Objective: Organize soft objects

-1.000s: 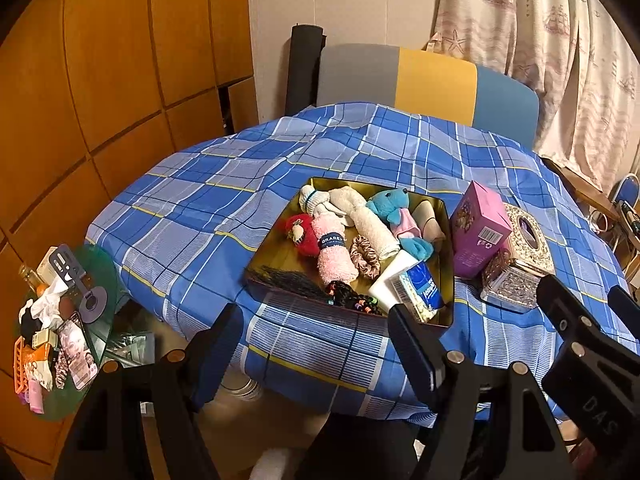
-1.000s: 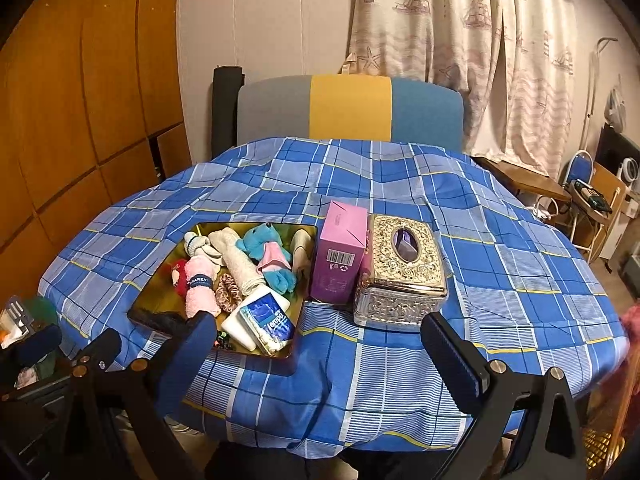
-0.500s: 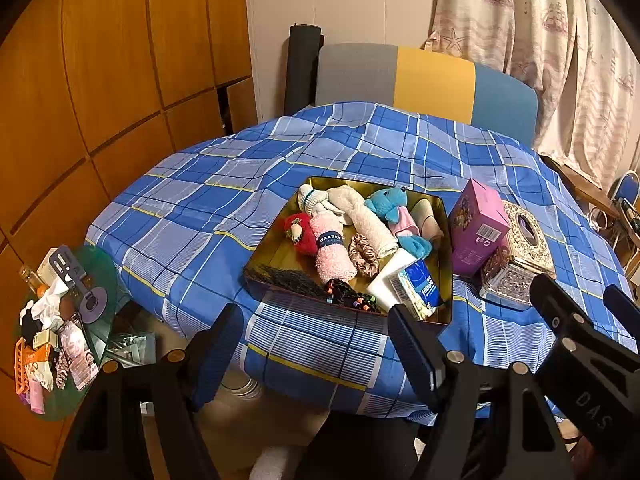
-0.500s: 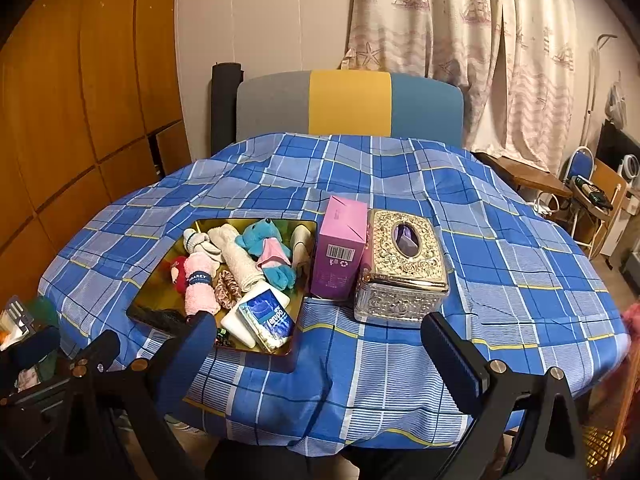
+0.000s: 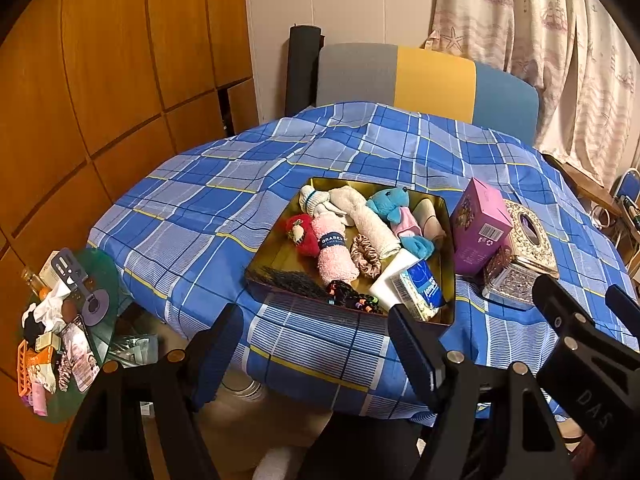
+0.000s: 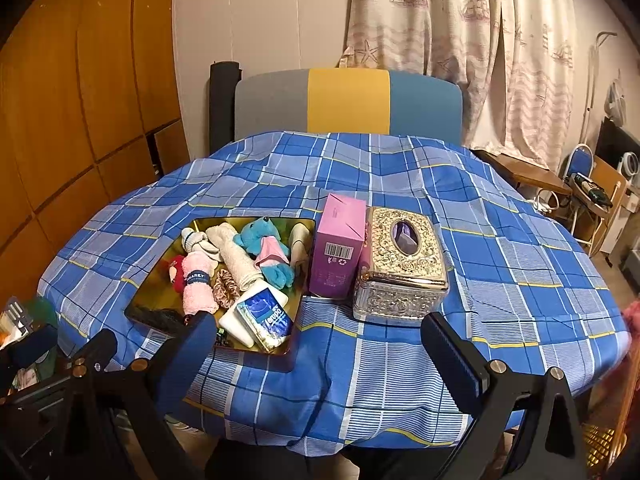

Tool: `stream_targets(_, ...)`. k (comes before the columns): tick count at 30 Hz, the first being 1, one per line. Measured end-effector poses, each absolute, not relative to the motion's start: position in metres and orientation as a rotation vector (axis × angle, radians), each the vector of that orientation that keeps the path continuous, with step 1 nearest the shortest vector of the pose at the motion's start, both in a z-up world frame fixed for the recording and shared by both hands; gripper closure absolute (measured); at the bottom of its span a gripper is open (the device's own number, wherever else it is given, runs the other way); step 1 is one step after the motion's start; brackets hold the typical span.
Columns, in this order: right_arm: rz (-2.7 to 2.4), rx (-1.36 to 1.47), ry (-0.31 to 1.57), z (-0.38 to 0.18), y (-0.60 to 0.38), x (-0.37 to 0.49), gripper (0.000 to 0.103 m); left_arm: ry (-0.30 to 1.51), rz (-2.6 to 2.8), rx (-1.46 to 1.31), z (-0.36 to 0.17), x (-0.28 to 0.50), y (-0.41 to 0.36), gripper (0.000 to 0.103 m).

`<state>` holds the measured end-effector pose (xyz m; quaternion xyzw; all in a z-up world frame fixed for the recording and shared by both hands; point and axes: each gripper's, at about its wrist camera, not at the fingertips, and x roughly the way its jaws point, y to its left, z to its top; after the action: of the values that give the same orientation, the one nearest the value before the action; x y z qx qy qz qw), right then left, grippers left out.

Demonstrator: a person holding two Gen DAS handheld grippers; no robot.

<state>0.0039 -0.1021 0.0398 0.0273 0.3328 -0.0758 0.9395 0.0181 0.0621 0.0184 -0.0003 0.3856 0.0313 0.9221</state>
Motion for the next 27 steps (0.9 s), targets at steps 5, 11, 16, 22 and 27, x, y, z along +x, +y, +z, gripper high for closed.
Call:
stream_targets(5,-0.161,0.061,0.682,0.0392,-0.1037,0.0062,0.0,0.796,0.062,-0.004,0.0178,0.0203,0.0628,0.027)
stream_targets(11,-0.162,0.058,0.693,0.0369,-0.1023,0.008,0.0,0.793,0.06,-0.004,0.0192,0.0202,0.0629,0.027)
stream_targets(16,-0.165,0.062,0.69,0.0372,-0.103,0.0073,0.0,0.79,0.055,0.001,0.0196,0.0203,0.0615,0.027)
stream_targets(22,-0.172,0.068,0.696,0.0366,-0.1033,0.0095,0.0,0.794,0.047,-0.001,0.0202,0.0209,0.061,0.027)
stream_targets(27,-0.175,0.071,0.696,0.0352,-0.1046,0.0106,0.0,0.797,0.044,-0.006,0.0203,0.0227,0.0599,0.027)
